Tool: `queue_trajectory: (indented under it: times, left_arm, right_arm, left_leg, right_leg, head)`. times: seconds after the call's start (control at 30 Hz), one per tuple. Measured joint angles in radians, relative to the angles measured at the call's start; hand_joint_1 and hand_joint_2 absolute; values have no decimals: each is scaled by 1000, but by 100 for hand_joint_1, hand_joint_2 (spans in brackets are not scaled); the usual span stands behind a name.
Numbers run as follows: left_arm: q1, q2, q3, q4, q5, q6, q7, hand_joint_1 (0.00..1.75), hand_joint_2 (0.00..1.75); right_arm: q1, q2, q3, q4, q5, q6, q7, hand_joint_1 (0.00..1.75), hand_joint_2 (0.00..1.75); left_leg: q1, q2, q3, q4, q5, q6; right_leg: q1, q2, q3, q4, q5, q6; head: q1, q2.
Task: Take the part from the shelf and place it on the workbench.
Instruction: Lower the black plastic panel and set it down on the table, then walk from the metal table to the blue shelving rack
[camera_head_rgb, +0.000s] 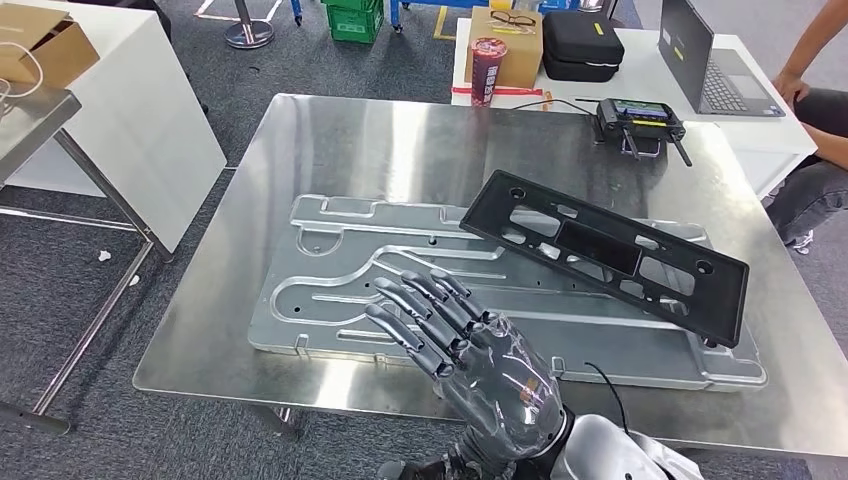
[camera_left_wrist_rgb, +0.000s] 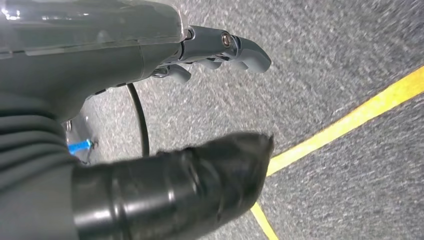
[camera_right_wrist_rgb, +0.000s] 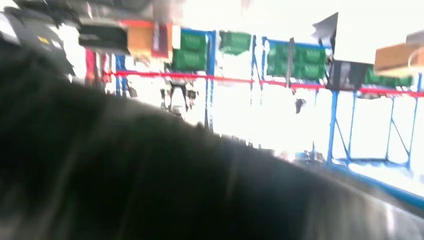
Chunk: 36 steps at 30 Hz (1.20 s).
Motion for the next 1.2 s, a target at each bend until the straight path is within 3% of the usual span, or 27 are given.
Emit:
queue_trajectory:
  times: [0.03,0.07,0.1,0.17,0.23,0.27,0.37,0.43,0.5,0.53,0.57,0.6,0.63,0.67,0.73,0.8,0.87,0.9,0.93,1.0,1.03,1.07,1.1,1.13,1.17,1.2]
  left_arm:
    - [2,0,4,0,4,0,1,0,175]
    - [5,-1,8,0,9,0,1,0,175]
    - [7,-1,12,0,13,0,2,0,175]
    - [13,-2,17,0,20,0,2,0,175]
    - [17,-3,21,0,27,0,2,0,175]
    - [19,-4,23,0,31,0,3,0,175]
    - [30,-6,28,0,47,0,8,0,175]
    - [38,-6,31,0,57,0,9,0,175]
    - [41,-6,35,0,66,0,10,0,175]
    - [43,-6,36,0,70,0,11,0,175]
    - [44,-7,36,0,73,0,11,0,175]
    - [44,-7,37,0,75,0,11,0,175]
    - [45,-8,37,0,78,0,12,0,175]
    - [45,-8,38,0,82,0,13,0,175]
    - [46,-8,39,0,93,1,16,0,175]
    - [51,-8,41,0,98,2,17,0,175]
    - [56,-9,42,0,101,2,17,0,175]
    - [57,-9,43,0,102,2,17,0,175]
    - [57,-10,43,0,105,2,18,0,175]
    - [58,-10,44,0,116,2,20,0,175]
    - [59,-11,44,0,123,2,23,0,175]
    - [61,-13,44,0,132,3,25,0,175]
    - [64,-14,45,0,142,4,28,0,175]
    - [68,-17,46,0,154,5,31,0,175]
    - [73,-19,47,0,167,6,33,0,175]
    - [76,-22,47,0,180,8,36,0,175]
  right_arm:
    - [18,-8,-5,1,1,-4,0,0,0]
    - [35,-15,-11,3,4,-7,2,0,0]
    - [51,-21,-19,4,6,-11,3,0,0]
    - [76,-33,-37,7,13,-20,6,0,0]
    - [101,-43,-56,8,18,-26,8,0,0]
    - [114,-47,-67,9,18,-28,11,0,0]
    - [161,-57,-95,15,13,-31,19,0,0]
    - [194,-61,-112,19,12,-34,20,0,0]
    - [230,-63,-129,25,11,-35,21,0,0]
    - [245,-64,-138,28,11,-35,21,0,0]
    - [257,-66,-144,31,11,-35,21,0,0]
    - [267,-67,-151,34,12,-35,21,0,0]
    - [277,-68,-158,36,13,-35,21,0,0]
    - [288,-69,-165,37,14,-35,21,0,0]
    - [313,-70,-185,38,17,-37,21,0,0]
    - [334,-72,-203,39,19,-39,19,0,0]
    - [348,-76,-215,39,20,-40,18,0,0]
    - [355,-78,-220,40,20,-40,19,0,0]
    - [364,-80,-227,40,19,-40,19,0,0]
    - [389,-81,-244,43,14,-41,24,0,0]
    - [406,-82,-254,46,8,-44,32,0,0]
    - [426,-83,-264,50,-1,-50,46,0,44]
    - [447,-85,-272,56,-13,-63,65,0,87]
    - [471,-88,-280,64,-29,-86,92,0,131]
    - [494,-93,-284,75,-49,-118,121,0,175]
    - [514,-98,-287,88,-70,-158,157,0,175]
  left_leg:
    - [0,0,-12,1,8,-1]
    - [0,0,-23,3,15,-2]
    - [0,0,-34,5,22,-4]
    - [0,-1,-51,12,32,-9]
    - [-1,-2,-61,17,42,-20]
    - [-1,-2,-62,17,48,-26]
    - [0,-4,-66,13,57,-46]
    - [1,-4,-86,62,-4,-54]
    - [3,-3,-116,175,-104,-59]
    - [4,-3,-126,233,-134,-62]
    - [4,-3,-124,269,-140,-65]
    - [4,-3,-107,275,-126,-66]
    - [4,-3,-72,246,-100,-66]
    - [4,-3,-23,188,-77,-65]
    - [0,-3,73,54,-73,-56]
    - [-6,-4,103,-5,-87,-45]
    - [-5,-2,89,-9,-74,-29]
    - [-3,0,81,-10,-64,-21]
    - [-1,3,71,-12,-53,-12]
    - [-1,6,44,-12,-31,-2]
    - [-1,7,29,-11,-21,0]
    - [-2,7,14,-8,-10,0]
    - [-2,6,-1,-5,0,-1]
    - [-2,3,-16,0,8,-4]
    - [-2,-1,-31,5,16,-7]
    - [-2,-5,-43,10,23,-11]
  right_leg:
    - [-1,0,-10,50,-23,3]
    - [-2,0,-7,73,-25,5]
    - [-3,0,14,62,-8,5]
    - [-2,1,103,-58,41,-3]
    - [4,2,180,-179,59,-14]
    - [8,3,196,-209,58,-19]
    - [9,0,185,-226,77,-37]
    - [3,-5,167,-235,99,-53]
    - [3,-9,144,-235,117,-60]
    - [4,-10,131,-232,126,-61]
    - [4,-11,116,-228,134,-60]
    - [4,-12,101,-222,142,-58]
    - [4,-12,86,-214,148,-55]
    - [4,-12,73,-206,154,-52]
    - [6,-13,55,-190,164,-42]
    - [7,-13,47,-184,176,-30]
    - [6,-12,44,-182,183,-18]
    - [4,-9,38,-172,167,-12]
    - [4,-7,27,-145,131,-7]
    - [1,-4,-2,-40,27,0]
    - [0,-4,-13,20,-10,3]
    - [-1,-4,-14,64,-23,5]
    - [-1,-3,-2,80,-12,6]
    - [-2,-2,28,62,16,4]
    - [-2,3,75,12,46,1]
    - [-2,15,128,-61,57,-5]
  head:
    - [0,0]
    - [0,0]
    - [0,0]
    - [0,0]
    - [0,0]
    - [0,0]
    - [1,0]
    - [0,0]
    - [-1,0]
    - [-1,0]
    - [-1,0]
    - [-1,0]
    - [-1,0]
    - [-1,0]
    - [0,0]
    - [0,0]
    - [0,0]
    - [0,0]
    - [0,0]
    - [0,0]
    - [0,0]
    - [0,0]
    - [0,0]
    - [0,0]
    - [0,0]
    - [0,0]
